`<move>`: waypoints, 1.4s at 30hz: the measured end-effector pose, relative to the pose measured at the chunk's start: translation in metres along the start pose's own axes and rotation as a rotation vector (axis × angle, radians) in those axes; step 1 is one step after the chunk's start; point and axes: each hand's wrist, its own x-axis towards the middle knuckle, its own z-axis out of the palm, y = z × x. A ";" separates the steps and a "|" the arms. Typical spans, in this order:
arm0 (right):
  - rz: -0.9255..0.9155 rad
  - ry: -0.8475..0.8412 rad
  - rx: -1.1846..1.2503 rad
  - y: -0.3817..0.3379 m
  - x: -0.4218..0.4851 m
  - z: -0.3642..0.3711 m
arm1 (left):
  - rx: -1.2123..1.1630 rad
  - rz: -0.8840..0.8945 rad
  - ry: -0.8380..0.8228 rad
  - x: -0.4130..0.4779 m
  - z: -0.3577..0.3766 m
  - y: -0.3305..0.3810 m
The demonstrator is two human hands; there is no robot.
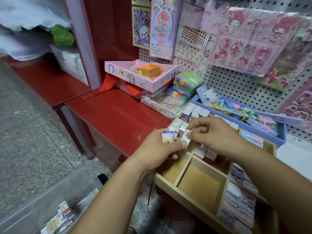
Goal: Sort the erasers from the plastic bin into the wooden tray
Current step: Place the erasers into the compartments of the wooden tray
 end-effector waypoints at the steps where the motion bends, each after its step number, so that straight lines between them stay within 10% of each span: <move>1: 0.001 0.041 0.002 0.002 0.001 -0.002 | -0.032 -0.012 0.039 0.001 -0.003 0.000; 24: -0.252 0.222 -0.857 0.001 0.036 0.057 | -0.109 -0.029 0.098 -0.003 -0.030 0.003; 31: -0.170 0.302 -0.332 -0.001 0.024 0.030 | -0.074 -0.017 0.105 -0.004 -0.030 0.006; 35: -0.154 0.082 0.125 -0.017 0.001 0.020 | -0.005 -0.007 0.064 -0.003 -0.023 0.006; 42: -0.106 -0.054 0.139 -0.007 -0.008 0.011 | 0.078 0.015 0.000 0.000 -0.005 0.001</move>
